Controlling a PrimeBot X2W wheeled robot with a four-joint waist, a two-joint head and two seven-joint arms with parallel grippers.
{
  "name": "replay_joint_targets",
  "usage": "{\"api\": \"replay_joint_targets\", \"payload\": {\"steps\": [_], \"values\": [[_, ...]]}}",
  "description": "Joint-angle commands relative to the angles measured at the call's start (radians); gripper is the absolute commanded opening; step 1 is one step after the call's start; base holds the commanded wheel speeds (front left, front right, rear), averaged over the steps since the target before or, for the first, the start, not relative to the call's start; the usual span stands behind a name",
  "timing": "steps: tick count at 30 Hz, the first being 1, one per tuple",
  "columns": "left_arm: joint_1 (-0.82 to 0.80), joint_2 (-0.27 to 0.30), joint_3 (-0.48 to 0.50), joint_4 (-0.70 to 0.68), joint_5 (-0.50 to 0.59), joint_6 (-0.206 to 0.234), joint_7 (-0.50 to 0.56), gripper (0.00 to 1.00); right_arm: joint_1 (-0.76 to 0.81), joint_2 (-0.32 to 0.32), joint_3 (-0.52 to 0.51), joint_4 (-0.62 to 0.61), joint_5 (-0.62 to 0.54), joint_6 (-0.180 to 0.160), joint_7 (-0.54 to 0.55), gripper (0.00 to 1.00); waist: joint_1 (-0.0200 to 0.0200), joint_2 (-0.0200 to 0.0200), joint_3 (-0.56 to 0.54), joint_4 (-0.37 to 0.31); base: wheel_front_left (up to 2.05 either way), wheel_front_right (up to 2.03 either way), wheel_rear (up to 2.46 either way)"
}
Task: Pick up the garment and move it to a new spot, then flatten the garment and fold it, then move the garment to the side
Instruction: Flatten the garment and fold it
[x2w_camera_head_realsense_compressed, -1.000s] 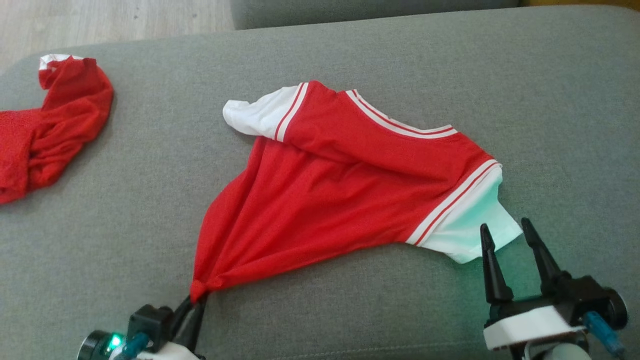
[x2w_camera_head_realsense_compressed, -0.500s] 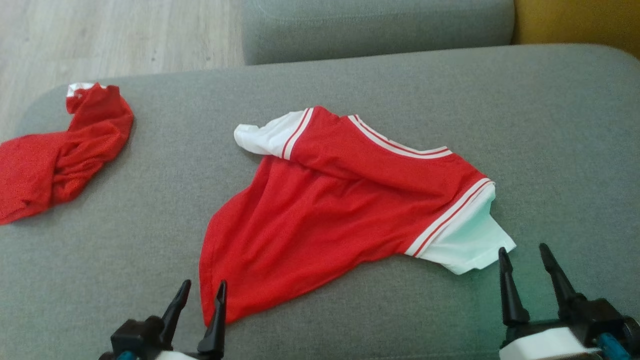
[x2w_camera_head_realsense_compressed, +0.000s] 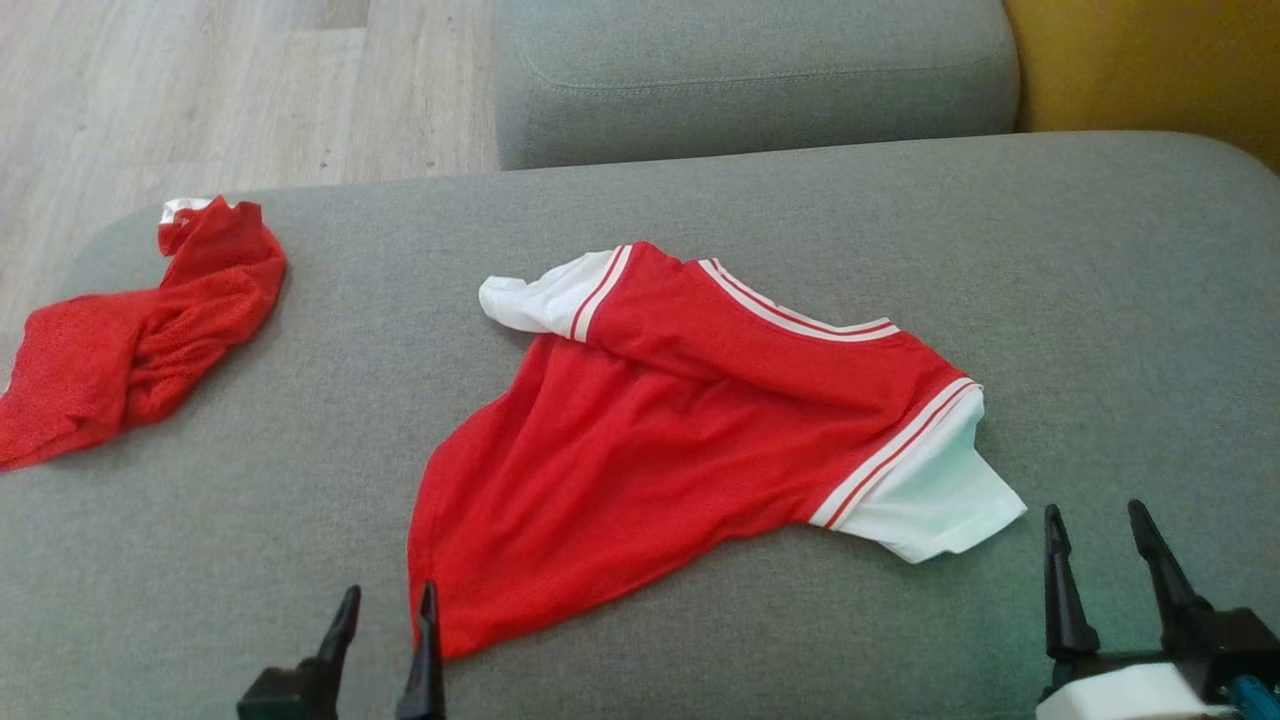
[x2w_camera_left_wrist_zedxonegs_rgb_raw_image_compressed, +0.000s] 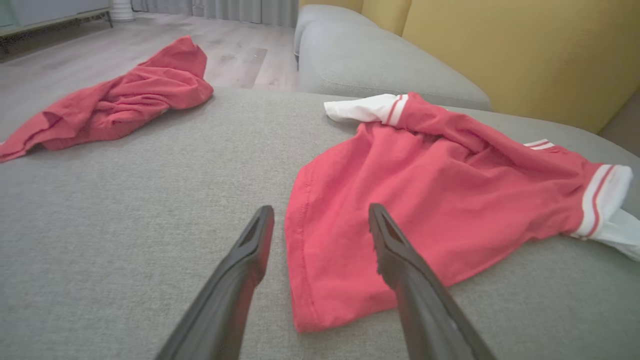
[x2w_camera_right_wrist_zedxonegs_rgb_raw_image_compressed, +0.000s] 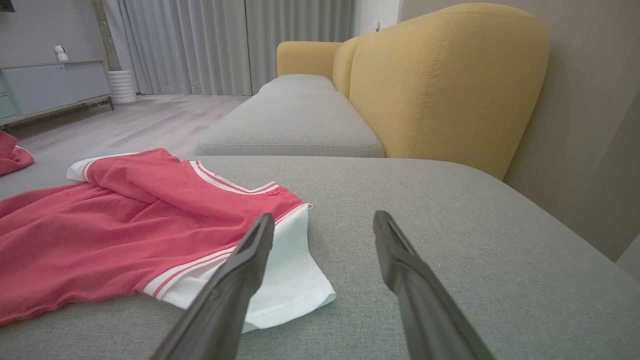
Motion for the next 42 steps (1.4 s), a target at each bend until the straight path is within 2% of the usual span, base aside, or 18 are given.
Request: {"api": "replay_joint_targets", "payload": {"steps": [1, 11, 16, 20, 24, 27, 30, 36, 42], "values": [[-0.035, -0.010, 0.053, -0.029, 0.016, -0.002, -0.012, 1.00, -0.020, -0.009, 0.018, -0.032, 0.001, 0.008, -0.011, 1.00, 0.0000, 0.0000, -0.001, 0.002, 0.00, 0.00, 0.00], [-0.015, -0.058, 0.149, -0.035, 0.092, -0.071, -0.012, 1.00, -0.010, -0.009, 0.050, -0.043, 0.025, 0.008, -0.011, 1.00, 0.0000, 0.0000, -0.009, 0.023, 0.00, 0.00, 0.00], [-0.015, -0.070, 0.164, -0.033, 0.110, -0.086, -0.012, 1.00, -0.012, -0.009, 0.063, -0.038, 0.015, 0.008, -0.011, 1.00, 0.0000, 0.0000, -0.006, 0.029, 0.00, 0.00, 0.00], [-0.011, -0.076, 0.138, 0.031, 0.096, -0.096, -0.010, 1.00, -0.043, -0.009, 0.067, 0.002, -0.010, 0.008, -0.005, 1.00, 0.0000, 0.0000, 0.009, 0.024, 0.00, 0.00, 0.00], [-0.053, -0.079, 0.101, 0.059, 0.074, -0.090, 0.071, 1.00, -0.145, -0.012, 0.058, 0.060, -0.099, 0.008, 0.149, 1.00, 0.0000, 0.0000, 0.041, 0.016, 0.00, 0.00, 0.00], [-0.084, -0.080, 0.078, 0.052, 0.065, -0.081, 0.159, 1.00, -0.226, -0.047, 0.063, 0.102, -0.143, 0.008, 0.292, 1.00, 0.0000, 0.0000, 0.067, 0.014, 0.00, 0.00, 0.00], [-0.109, -0.080, 0.068, 0.041, 0.056, -0.075, 0.236, 1.00, -0.294, -0.086, 0.084, 0.158, -0.138, 0.008, 0.428, 1.00, 0.0000, 0.0000, 0.090, 0.016, 0.00, 0.00, 0.00], [-0.140, -0.079, 0.060, 0.032, 0.049, -0.064, 0.311, 1.00, -0.375, -0.132, 0.111, 0.233, -0.096, 0.008, 0.573, 1.00, 0.0000, 0.0000, 0.120, 0.026, 0.00, 0.00, 0.00], [-0.158, -0.080, 0.048, 0.024, 0.044, -0.056, 0.348, 1.00, -0.419, -0.165, 0.187, 0.307, 0.041, 0.008, 0.684, 1.00, 0.0000, 0.0000, 0.142, 0.037, 0.00, 0.00, 0.00]]}}
